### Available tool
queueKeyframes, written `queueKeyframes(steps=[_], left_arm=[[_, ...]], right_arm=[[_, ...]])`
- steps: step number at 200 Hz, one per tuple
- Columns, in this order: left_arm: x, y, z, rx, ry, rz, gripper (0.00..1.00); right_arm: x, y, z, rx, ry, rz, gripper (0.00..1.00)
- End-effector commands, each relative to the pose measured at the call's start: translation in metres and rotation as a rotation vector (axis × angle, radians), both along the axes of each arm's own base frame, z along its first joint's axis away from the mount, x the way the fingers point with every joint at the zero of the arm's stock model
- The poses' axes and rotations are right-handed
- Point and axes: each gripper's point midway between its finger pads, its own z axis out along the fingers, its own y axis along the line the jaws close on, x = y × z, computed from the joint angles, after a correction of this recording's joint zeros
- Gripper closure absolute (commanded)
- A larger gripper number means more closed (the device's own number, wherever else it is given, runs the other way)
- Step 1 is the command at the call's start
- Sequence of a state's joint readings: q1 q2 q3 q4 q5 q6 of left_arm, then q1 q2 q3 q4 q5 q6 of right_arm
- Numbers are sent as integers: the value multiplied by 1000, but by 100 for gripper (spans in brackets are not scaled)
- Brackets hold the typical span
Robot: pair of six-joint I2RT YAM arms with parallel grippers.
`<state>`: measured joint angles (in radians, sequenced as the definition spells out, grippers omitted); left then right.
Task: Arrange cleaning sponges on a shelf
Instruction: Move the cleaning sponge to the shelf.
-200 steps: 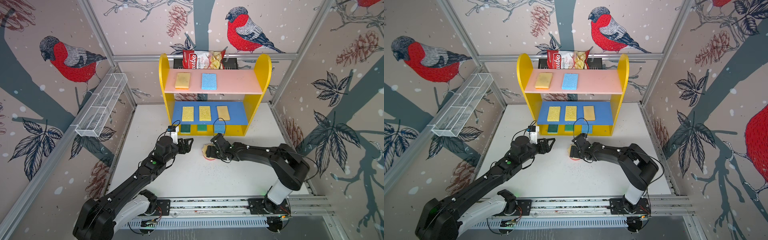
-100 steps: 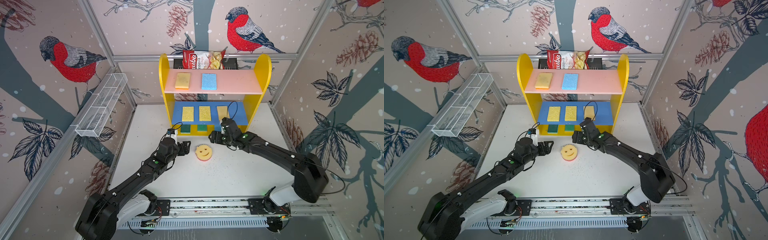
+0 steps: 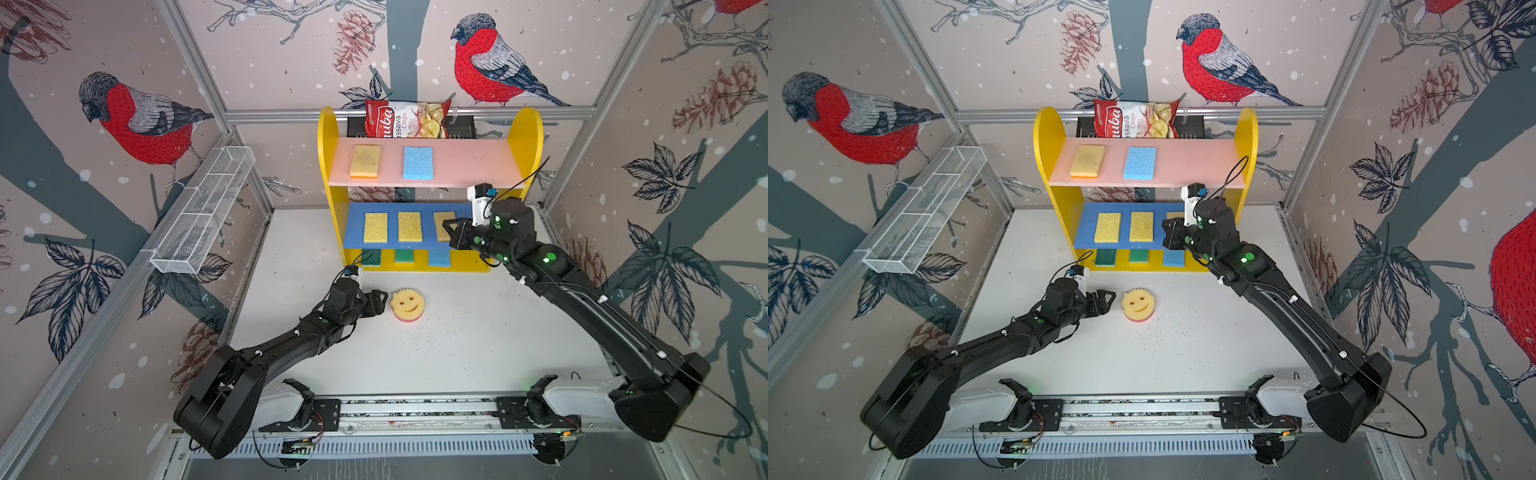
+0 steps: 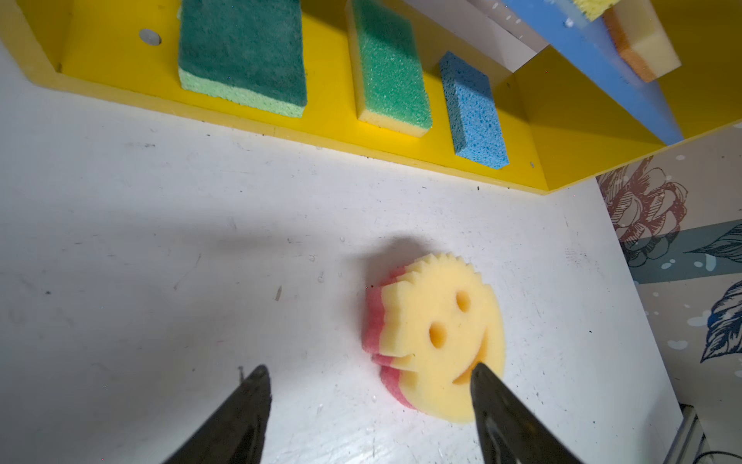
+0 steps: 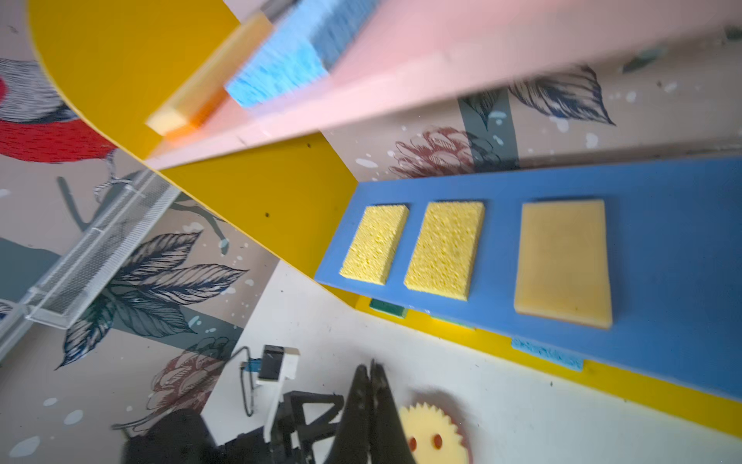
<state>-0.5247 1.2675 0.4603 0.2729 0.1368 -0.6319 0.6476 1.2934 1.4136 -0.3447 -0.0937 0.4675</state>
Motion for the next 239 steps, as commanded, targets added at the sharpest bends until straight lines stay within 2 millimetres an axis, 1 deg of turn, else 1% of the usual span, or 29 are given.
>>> queueKeyframes(steps=[1,7,21,51,81,106,143,171,217,239], left_arm=[[5,-11,5,-46,-31,-23,25],[4,-13,4,-46,-32,-28,26],[4,-14,-2,-41,-21,-31,27],[3,-17,-7,-43,-6,-40,27],[5,-19,-9,-47,4,-42,27],[6,-21,-9,-48,0,-48,27],[5,-23,-12,-47,19,-59,27],[4,-24,-15,-46,32,-62,27],[5,-24,-15,-49,33,-63,27],[5,-25,-16,-45,33,-66,27]], right_arm=[[0,7,38,21,-124,57,100],[2,8,47,28,-147,55,100],[10,7,61,34,-182,42,100],[28,13,73,54,-200,52,100],[42,23,72,59,-194,70,100],[50,27,72,63,-195,78,100],[61,26,70,75,-186,75,100],[69,25,64,84,-170,72,100],[77,27,60,90,-155,71,100],[81,26,61,92,-156,66,100]])
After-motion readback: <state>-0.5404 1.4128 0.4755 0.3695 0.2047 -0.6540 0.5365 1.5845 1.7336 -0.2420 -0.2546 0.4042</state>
